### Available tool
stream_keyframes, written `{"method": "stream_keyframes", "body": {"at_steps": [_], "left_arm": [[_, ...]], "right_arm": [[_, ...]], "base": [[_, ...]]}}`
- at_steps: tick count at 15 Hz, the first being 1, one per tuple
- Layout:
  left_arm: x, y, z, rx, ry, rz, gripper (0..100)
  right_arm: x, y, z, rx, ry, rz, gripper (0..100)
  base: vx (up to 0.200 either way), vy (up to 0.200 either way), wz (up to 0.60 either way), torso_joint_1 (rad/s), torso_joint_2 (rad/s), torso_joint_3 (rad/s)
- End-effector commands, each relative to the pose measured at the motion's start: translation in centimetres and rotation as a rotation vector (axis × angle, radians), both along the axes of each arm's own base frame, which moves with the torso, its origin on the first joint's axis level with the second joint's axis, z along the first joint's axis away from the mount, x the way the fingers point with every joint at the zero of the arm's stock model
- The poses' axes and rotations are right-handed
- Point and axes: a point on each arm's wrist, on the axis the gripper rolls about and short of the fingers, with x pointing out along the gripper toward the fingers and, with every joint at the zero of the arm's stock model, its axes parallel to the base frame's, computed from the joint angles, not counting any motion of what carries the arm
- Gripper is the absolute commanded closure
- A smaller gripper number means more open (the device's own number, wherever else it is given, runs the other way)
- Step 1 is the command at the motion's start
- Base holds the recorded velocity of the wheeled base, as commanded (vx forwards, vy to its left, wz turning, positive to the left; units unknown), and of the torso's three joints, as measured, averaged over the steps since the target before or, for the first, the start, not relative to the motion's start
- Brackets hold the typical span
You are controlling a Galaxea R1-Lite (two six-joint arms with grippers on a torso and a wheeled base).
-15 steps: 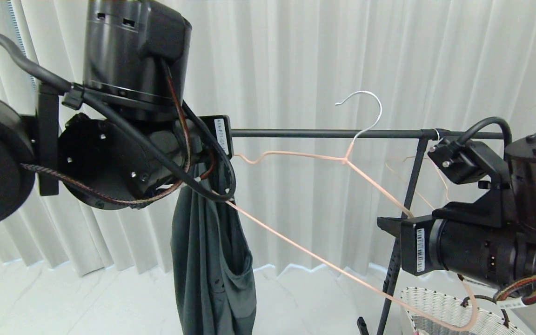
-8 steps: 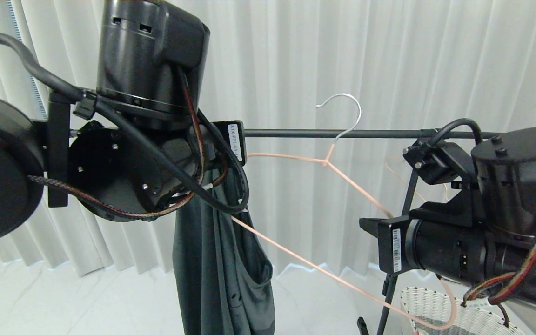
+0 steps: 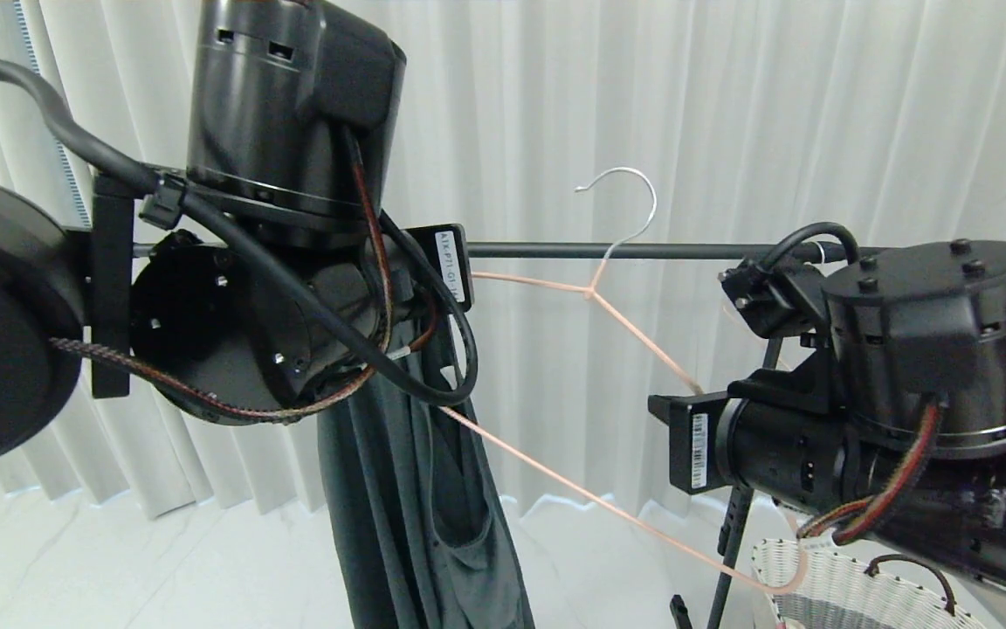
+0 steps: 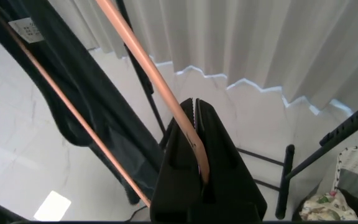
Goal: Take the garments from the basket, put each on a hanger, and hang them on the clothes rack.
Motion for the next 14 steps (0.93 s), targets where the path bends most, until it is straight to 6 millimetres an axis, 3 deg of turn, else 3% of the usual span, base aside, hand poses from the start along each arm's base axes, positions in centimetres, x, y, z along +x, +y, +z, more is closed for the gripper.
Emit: {"method": "stream_keyframes", "body": {"at_steps": [1, 8, 11, 14], "left_arm": [[-0.5, -0.6, 0.1, -0.017, -0.001, -0.021, 100], [-1.3, -1.8, 1.3, -0.106, -0.023, -0.054, 100], [-1.8, -2.3, 1.3, -0.124, -0.020, -0.072, 100], [-2.1, -2.5, 1.5, -0.136, -0.021, -0.082, 100]], "right_arm": [[0.9, 1.5, -0.3, -0.005, 0.006, -0.002, 100], [0.7, 5.6, -0.8, 0.038, 0.035, 0.019, 100], [0.8, 7.6, 0.0, 0.089, 0.028, 0.035, 100], [1.1, 8.0, 0.2, 0.109, 0.031, 0.027, 100]], "base": [[0.000, 0.000, 0.00, 0.000, 0.00, 0.000], [0.000, 0.000, 0.00, 0.000, 0.00, 0.000], [0.000, 0.000, 0.00, 0.000, 0.00, 0.000], [0.000, 0.000, 0.00, 0.000, 0.00, 0.000]]}}
